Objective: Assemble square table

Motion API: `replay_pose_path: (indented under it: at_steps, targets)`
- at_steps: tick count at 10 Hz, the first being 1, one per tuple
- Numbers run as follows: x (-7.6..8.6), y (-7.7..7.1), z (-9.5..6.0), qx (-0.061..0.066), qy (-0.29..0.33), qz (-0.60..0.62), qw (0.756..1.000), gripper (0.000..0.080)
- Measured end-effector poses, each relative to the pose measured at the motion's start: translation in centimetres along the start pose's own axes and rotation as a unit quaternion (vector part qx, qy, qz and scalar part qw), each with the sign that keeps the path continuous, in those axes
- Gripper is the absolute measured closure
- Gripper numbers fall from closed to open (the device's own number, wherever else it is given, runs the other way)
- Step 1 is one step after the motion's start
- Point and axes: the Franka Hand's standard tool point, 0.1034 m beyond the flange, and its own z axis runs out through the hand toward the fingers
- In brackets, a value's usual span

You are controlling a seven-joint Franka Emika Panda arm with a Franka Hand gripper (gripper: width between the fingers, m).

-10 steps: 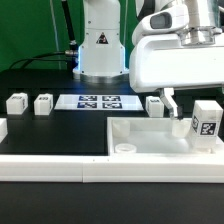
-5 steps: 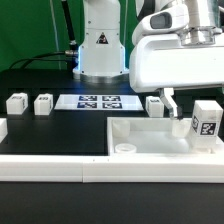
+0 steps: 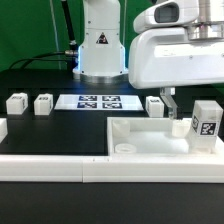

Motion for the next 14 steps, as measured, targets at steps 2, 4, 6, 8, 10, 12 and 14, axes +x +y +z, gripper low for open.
replay_pose_path:
  at_steps: [2,4,6,8,10,12,14]
  targets:
    - [0.2,0.1,0.4,0.002,-0.064,0.001,0.998,0.015]
    - [-0.1,-0.1,0.8,0.006,-0.15,0.006,0.989,0.015]
    - [0.2,-0.1,1.2,0.005,-0.156,0.017,0.988,0.015]
    - [0.2,-0.1,1.2,0.004,-0.156,0.026,0.987,0.0283]
    - [0.1,-0.1,1.2,0.004,-0.156,0.026,0.987,0.0511]
    - [0.1,-0.2,1.2,-0.01,-0.156,0.114,0.981,0.0511]
    - [0.0,-0.1,1.3,-0.023,-0.153,0.19,0.97,0.0511]
